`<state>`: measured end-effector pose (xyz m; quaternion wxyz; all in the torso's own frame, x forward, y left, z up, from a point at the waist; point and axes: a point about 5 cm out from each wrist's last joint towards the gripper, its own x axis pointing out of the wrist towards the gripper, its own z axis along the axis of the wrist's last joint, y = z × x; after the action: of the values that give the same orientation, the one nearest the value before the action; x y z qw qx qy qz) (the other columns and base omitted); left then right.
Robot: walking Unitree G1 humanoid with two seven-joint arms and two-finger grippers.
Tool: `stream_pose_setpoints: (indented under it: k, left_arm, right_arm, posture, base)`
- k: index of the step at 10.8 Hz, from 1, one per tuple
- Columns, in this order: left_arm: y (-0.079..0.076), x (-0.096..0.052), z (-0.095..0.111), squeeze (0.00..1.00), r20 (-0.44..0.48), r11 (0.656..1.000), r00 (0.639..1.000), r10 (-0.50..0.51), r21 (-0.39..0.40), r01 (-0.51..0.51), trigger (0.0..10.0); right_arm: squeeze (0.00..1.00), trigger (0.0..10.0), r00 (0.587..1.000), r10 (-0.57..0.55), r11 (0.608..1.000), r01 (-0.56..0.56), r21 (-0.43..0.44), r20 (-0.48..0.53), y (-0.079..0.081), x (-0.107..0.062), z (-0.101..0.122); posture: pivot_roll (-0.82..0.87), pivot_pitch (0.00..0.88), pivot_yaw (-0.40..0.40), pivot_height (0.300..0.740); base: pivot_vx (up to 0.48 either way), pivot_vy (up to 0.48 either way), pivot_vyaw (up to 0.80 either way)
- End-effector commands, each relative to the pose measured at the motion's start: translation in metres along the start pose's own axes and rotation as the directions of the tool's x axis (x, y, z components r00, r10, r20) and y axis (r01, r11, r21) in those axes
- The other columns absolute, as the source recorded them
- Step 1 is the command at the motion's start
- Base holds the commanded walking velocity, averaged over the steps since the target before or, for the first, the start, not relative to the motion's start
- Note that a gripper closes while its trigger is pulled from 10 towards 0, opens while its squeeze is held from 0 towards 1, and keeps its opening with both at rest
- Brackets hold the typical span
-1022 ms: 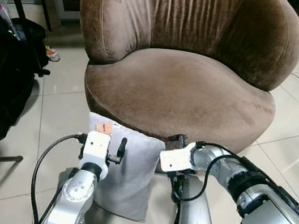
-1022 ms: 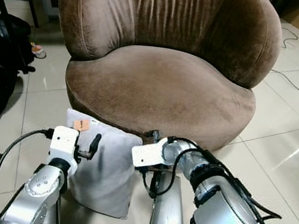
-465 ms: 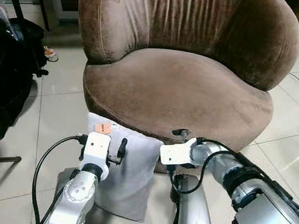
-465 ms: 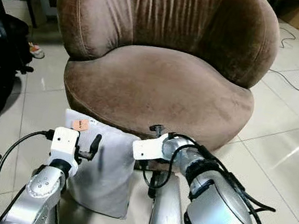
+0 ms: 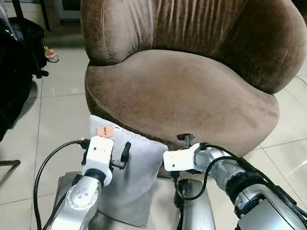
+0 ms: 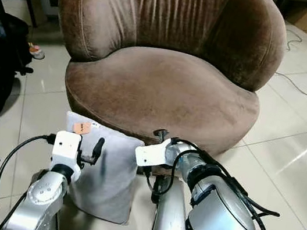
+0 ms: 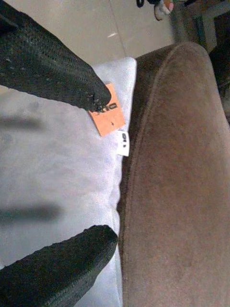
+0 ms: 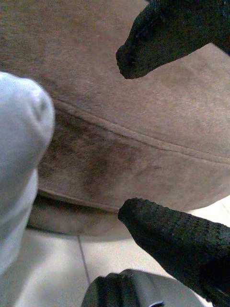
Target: Move the pillow to the sofa from floor
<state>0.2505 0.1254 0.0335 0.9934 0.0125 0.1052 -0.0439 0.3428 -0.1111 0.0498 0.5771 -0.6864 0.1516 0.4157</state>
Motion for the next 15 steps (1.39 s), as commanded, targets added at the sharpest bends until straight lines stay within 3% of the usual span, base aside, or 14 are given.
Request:
stream_pose_setpoints:
  k: [1, 5, 7, 15]
  left_arm:
    - [-0.002, -0.002, 0.0, 0.0, 0.006, 1.0, 1.0, 0.004, 0.004, -0.004, 10.0]
    - [-0.004, -0.004, -0.001, 0.0, 0.006, 1.0, 1.0, 0.016, -0.005, -0.016, 10.0]
    - [-0.003, -0.005, -0.001, 0.0, 0.006, 1.0, 1.0, 0.021, -0.005, -0.021, 10.0]
    - [-0.001, -0.005, 0.002, 0.0, 0.007, 1.0, 1.0, 0.017, 0.004, -0.017, 10.0]
  right_arm:
    - [0.0, 10.0, 1.0, 0.016, 1.0, -0.016, -0.012, -0.027, 0.006, 0.0, -0.005]
    - [0.0, 10.0, 0.997, 0.011, 1.0, -0.013, -0.016, -0.079, 0.01, -0.002, -0.016]
    - [0.0, 10.0, 0.998, 0.01, 0.998, -0.014, -0.064, -0.069, 0.01, -0.001, -0.013]
    - [0.0, 10.0, 0.999, -0.006, 0.998, 0.003, -0.064, -0.049, 0.009, 0.0, -0.008]
  posture:
    - [-0.1, 0.0, -0.066, 0.435]
    - [-0.09, 0.0, -0.086, 0.435]
    - [-0.08, 0.0, -0.088, 0.435]
    - [-0.09, 0.0, -0.074, 0.435]
  base:
    - [0.0, 0.0, 0.0]
    - [0.0, 0.0, 0.0]
    - [0.0, 0.0, 0.0]
    - [0.0, 0.0, 0.0]
